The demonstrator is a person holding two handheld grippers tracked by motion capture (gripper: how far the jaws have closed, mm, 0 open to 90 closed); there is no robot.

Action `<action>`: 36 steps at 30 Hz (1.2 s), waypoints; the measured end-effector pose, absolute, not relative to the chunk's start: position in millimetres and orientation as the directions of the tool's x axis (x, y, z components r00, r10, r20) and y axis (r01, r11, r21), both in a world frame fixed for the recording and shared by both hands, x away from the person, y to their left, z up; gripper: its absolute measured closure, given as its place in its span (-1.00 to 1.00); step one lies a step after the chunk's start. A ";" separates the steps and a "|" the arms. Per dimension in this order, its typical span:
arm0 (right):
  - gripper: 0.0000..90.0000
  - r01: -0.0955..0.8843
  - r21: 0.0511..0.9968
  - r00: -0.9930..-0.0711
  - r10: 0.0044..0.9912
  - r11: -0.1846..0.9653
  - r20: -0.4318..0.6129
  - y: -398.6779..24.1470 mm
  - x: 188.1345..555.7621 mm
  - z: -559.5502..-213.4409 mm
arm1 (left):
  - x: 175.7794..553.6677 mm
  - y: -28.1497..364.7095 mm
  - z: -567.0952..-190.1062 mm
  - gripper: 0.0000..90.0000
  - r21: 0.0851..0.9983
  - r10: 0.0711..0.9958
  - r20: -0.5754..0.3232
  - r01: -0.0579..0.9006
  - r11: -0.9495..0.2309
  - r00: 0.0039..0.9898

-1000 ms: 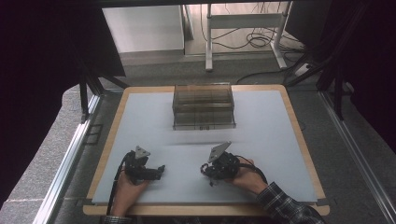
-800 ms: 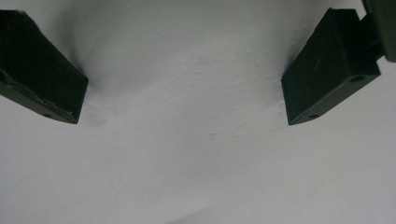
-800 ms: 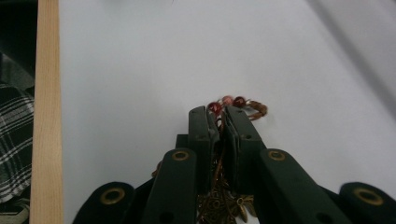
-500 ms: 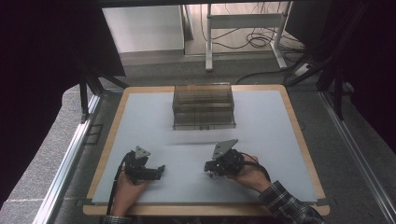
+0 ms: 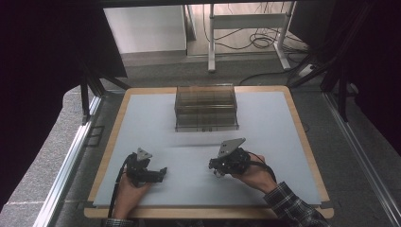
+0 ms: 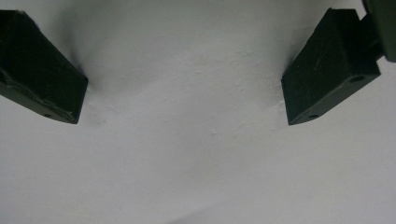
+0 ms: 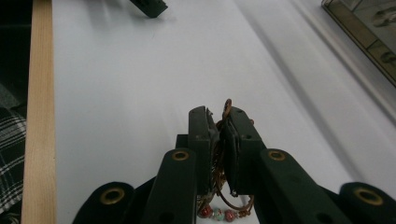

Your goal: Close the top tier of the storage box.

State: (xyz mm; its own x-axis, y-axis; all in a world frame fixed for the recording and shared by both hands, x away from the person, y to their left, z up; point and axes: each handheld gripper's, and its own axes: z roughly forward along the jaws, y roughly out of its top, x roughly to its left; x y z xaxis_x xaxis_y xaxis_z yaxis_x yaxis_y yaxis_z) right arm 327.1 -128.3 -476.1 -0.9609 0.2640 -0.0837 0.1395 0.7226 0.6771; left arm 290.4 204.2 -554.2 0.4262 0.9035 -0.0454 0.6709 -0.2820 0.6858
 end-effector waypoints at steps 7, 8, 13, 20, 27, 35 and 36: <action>0.80 0.131 0.686 -0.956 0.273 0.716 -0.103 -131.5 329.3 -469.8 | 290.3 204.2 -554.2 -0.99 0.686 0.904 -0.045 0.671 -0.282 0.426; 0.80 0.135 0.687 -0.954 0.280 0.714 -0.103 -132.0 329.6 -468.7 | 290.3 204.2 -554.2 -0.99 0.686 0.904 -0.045 0.671 -0.282 0.426; 0.80 0.143 0.697 -0.953 0.288 0.703 -0.095 -134.7 333.6 -466.0 | 290.3 204.2 -554.2 -0.99 0.686 0.904 -0.045 0.671 -0.282 0.426; 0.80 0.154 0.703 -0.948 0.304 0.694 -0.092 -137.0 339.2 -461.5 | 290.3 204.2 -554.2 -0.99 0.686 0.903 -0.045 0.671 -0.283 0.426; 0.80 0.168 0.704 -0.947 0.312 0.690 -0.080 -137.9 343.6 -459.9 | 290.4 204.3 -554.2 -0.99 0.686 0.903 -0.043 0.669 -0.285 0.428; 0.80 0.178 0.714 -0.943 0.324 0.677 -0.073 -139.8 348.8 -452.9 | 290.4 204.3 -554.1 -0.99 0.686 0.903 -0.043 0.670 -0.285 0.428; 0.80 0.178 0.715 -0.943 0.325 0.676 -0.073 -140.0 349.8 -452.1 | 290.4 204.3 -554.1 -0.99 0.686 0.903 -0.042 0.670 -0.285 0.428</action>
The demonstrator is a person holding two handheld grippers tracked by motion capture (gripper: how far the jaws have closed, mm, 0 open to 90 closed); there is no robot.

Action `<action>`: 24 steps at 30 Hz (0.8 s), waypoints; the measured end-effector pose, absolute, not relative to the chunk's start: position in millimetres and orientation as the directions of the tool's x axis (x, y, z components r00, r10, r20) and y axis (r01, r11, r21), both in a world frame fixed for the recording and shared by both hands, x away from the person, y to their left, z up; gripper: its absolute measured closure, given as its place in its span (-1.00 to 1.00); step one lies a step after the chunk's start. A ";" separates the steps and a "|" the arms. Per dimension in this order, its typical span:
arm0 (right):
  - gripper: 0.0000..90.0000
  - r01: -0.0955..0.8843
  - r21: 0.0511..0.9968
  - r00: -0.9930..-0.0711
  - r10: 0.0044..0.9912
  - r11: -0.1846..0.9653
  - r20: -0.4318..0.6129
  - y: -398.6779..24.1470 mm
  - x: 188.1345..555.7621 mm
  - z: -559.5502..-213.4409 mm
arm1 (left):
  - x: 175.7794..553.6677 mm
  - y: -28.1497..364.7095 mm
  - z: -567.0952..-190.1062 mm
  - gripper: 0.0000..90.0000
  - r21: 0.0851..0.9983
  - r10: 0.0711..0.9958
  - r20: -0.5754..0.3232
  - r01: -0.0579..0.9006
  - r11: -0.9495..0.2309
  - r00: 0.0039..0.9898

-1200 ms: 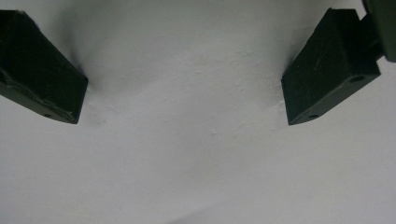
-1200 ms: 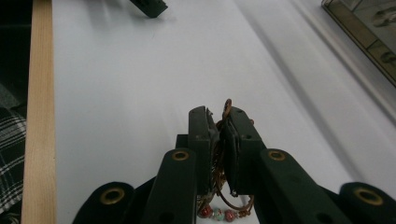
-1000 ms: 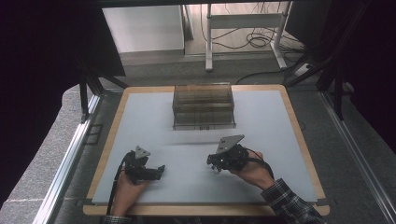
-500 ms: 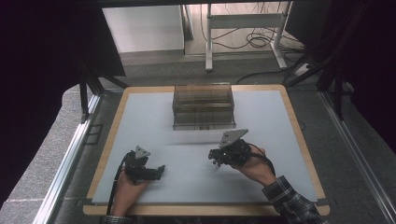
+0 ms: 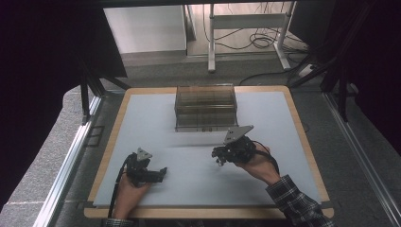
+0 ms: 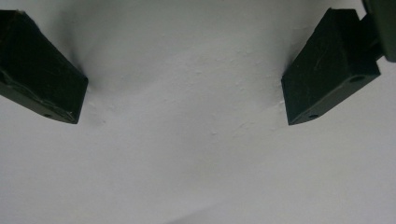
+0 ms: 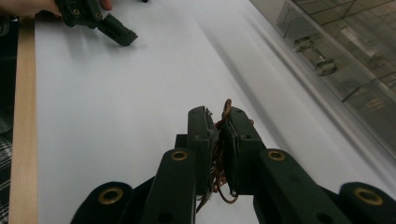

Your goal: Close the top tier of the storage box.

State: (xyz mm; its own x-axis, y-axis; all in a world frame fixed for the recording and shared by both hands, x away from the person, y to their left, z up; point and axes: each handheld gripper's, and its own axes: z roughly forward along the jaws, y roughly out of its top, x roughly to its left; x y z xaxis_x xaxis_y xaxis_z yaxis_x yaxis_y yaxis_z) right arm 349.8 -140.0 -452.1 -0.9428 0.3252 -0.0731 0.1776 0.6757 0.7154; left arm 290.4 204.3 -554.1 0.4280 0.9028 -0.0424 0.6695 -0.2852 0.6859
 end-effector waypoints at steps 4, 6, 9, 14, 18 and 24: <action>0.80 0.182 0.720 -0.942 0.330 0.669 -0.069 -140.8 353.7 -449.0 | 290.4 204.3 -554.1 -0.99 0.686 0.903 -0.042 0.670 -0.285 0.428; 0.80 0.182 0.724 -0.940 0.333 0.666 -0.069 -141.4 355.7 -447.3 | 290.4 204.2 -554.2 -0.99 0.686 0.903 -0.042 0.669 -0.285 0.428; 0.80 0.184 0.731 -0.939 0.336 0.657 -0.066 -142.4 359.1 -445.0 | 290.4 204.2 -554.2 -0.99 0.686 0.903 -0.042 0.669 -0.285 0.428; 0.80 0.188 0.733 -0.936 0.345 0.654 -0.068 -142.6 363.8 -441.7 | 290.4 204.3 -554.2 -0.99 0.686 0.903 -0.042 0.669 -0.285 0.428; 0.80 0.197 0.738 -0.933 0.354 0.645 -0.061 -141.9 366.9 -439.2 | 290.4 204.3 -554.2 -0.99 0.686 0.903 -0.042 0.669 -0.286 0.428; 0.80 0.197 0.748 -0.930 0.362 0.634 -0.062 -140.2 371.7 -433.8 | 290.4 204.3 -554.1 -0.99 0.686 0.903 -0.042 0.670 -0.286 0.428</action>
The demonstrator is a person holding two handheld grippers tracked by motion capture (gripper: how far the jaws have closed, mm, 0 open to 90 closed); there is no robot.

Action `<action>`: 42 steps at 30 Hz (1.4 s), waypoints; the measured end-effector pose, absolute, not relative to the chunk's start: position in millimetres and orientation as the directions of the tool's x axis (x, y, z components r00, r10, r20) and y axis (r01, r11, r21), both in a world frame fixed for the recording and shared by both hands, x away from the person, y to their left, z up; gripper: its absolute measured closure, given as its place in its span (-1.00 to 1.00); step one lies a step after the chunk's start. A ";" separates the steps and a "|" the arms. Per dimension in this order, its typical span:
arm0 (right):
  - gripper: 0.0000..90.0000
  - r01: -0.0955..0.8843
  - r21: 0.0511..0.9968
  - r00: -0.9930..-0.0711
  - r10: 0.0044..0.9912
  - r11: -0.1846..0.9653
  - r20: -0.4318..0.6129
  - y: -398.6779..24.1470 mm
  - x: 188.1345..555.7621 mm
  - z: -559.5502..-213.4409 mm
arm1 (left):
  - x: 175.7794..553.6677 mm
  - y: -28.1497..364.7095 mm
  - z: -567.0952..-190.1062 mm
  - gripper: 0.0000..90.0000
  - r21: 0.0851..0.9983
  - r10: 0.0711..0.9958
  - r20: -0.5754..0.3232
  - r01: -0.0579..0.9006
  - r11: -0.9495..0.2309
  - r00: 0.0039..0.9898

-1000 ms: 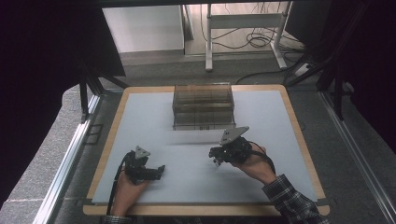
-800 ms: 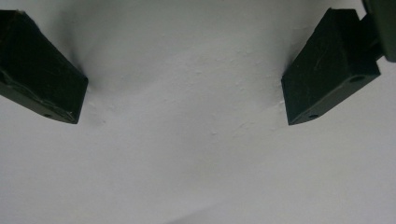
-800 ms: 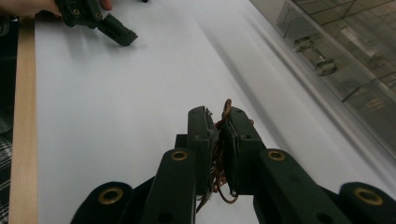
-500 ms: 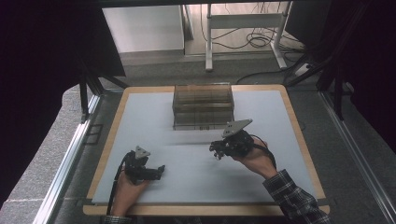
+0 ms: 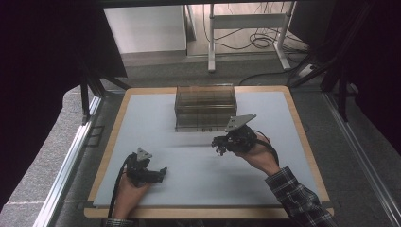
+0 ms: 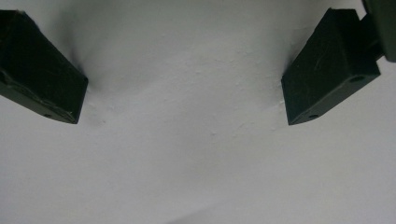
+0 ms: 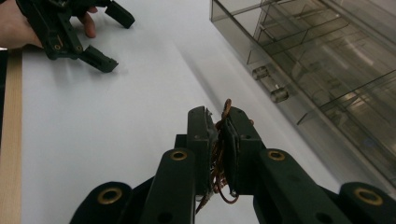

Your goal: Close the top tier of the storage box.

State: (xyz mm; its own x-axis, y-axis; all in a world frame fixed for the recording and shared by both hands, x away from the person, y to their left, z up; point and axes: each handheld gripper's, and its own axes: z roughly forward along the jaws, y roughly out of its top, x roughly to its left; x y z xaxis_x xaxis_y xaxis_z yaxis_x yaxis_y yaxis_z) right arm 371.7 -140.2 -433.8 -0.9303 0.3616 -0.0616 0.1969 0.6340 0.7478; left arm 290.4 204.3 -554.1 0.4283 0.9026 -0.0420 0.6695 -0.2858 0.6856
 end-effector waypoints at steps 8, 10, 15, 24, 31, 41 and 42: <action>0.80 0.201 0.760 -0.927 0.370 0.618 -0.056 -138.9 377.9 -426.3 | 290.4 204.3 -554.2 -0.99 0.686 0.903 -0.041 0.669 -0.286 0.428; 0.80 0.202 0.764 -0.927 0.371 0.613 -0.052 -138.4 379.5 -425.0 | 290.4 204.3 -554.2 -0.99 0.686 0.903 -0.041 0.669 -0.286 0.428; 0.80 0.200 0.768 -0.926 0.374 0.609 -0.056 -136.8 382.1 -420.9 | 290.4 204.3 -554.2 -0.99 0.686 0.903 -0.042 0.669 -0.286 0.428; 0.80 0.196 0.773 -0.926 0.372 0.603 -0.055 -132.5 385.3 -413.3 | 290.4 204.3 -554.2 -0.99 0.686 0.903 -0.042 0.669 -0.286 0.428; 0.80 0.195 0.782 -0.927 0.372 0.592 -0.051 -129.5 388.0 -405.5 | 290.4 204.2 -554.2 -0.99 0.686 0.903 -0.042 0.669 -0.285 0.428; 0.80 0.190 0.795 -0.925 0.377 0.577 -0.052 -124.4 392.8 -393.4 | 290.4 204.3 -554.2 -0.99 0.686 0.903 -0.042 0.669 -0.285 0.428; 0.80 0.191 0.796 -0.925 0.378 0.574 -0.051 -123.8 393.9 -392.1 | 290.4 204.3 -554.2 -0.99 0.686 0.903 -0.042 0.669 -0.285 0.428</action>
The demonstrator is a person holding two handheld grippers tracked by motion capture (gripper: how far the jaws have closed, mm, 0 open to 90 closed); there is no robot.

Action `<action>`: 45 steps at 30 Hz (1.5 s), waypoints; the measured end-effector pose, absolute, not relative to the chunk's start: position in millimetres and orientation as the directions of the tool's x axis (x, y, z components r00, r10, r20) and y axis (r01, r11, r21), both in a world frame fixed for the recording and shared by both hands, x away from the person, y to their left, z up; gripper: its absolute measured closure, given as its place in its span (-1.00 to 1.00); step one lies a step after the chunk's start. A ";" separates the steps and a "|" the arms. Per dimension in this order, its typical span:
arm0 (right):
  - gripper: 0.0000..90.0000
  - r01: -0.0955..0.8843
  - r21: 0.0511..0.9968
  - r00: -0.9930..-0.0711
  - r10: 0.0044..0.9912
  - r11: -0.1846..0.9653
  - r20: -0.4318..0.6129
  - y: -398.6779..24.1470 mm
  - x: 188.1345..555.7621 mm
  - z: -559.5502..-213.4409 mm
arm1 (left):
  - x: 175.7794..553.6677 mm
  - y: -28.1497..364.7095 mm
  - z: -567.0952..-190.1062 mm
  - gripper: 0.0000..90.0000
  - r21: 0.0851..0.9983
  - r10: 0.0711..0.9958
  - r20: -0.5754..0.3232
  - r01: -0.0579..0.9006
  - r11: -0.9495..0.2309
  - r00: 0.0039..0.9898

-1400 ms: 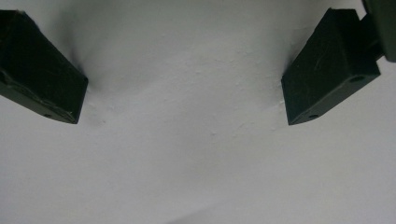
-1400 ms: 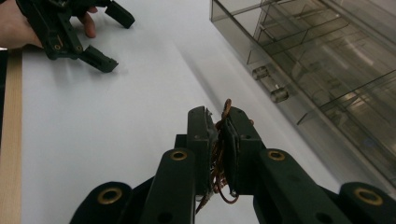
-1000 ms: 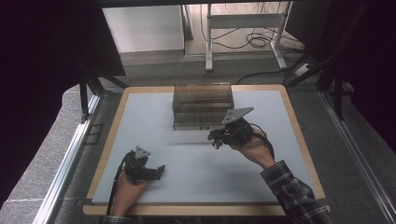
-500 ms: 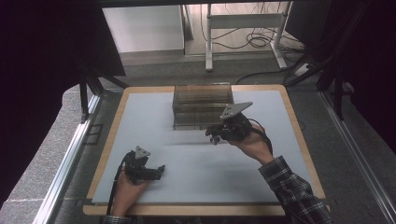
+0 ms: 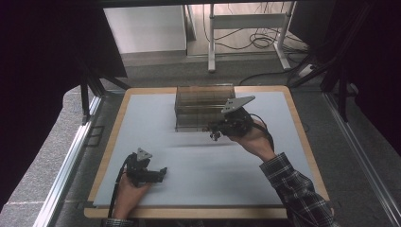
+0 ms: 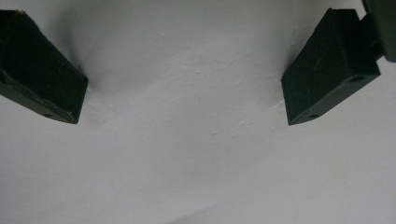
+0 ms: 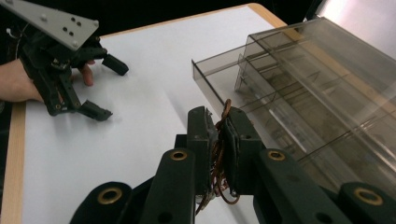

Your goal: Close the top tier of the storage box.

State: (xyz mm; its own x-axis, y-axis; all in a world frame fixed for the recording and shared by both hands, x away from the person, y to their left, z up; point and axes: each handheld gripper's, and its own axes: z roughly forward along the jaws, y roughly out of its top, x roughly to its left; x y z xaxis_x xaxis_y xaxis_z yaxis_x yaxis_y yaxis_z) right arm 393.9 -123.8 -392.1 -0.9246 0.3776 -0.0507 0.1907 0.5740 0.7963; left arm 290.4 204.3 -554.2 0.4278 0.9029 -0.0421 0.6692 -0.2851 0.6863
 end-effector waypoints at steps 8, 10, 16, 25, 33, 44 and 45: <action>0.80 0.195 0.807 -0.921 0.388 0.558 -0.045 -120.2 401.6 -385.7 | 290.4 204.3 -554.2 -0.99 0.686 0.903 -0.042 0.669 -0.285 0.428; 0.80 0.194 0.807 -0.919 0.392 0.558 -0.050 -118.9 403.6 -384.7 | 290.4 204.3 -554.2 -0.99 0.686 0.903 -0.042 0.669 -0.285 0.428; 0.80 0.195 0.811 -0.912 0.405 0.552 -0.056 -116.4 410.5 -382.5 | 290.3 204.3 -554.2 -0.99 0.686 0.903 -0.041 0.669 -0.286 0.428; 0.80 0.199 0.819 -0.899 0.432 0.538 -0.065 -112.6 422.6 -380.0 | 290.3 204.5 -554.1 -0.99 0.685 0.902 -0.040 0.669 -0.289 0.430; 0.80 0.215 0.819 -0.885 0.460 0.532 -0.067 -111.7 433.6 -383.9 | 290.2 204.5 -554.0 -0.99 0.683 0.902 -0.040 0.670 -0.289 0.430; 0.80 0.226 0.802 -0.876 0.476 0.553 -0.081 -108.0 445.3 -398.0 | 290.2 204.4 -554.1 -0.99 0.684 0.902 -0.041 0.670 -0.288 0.429; 0.80 0.223 0.801 -0.876 0.475 0.555 -0.085 -107.7 446.5 -399.4 | 290.2 204.4 -554.1 -0.99 0.684 0.902 -0.041 0.670 -0.288 0.429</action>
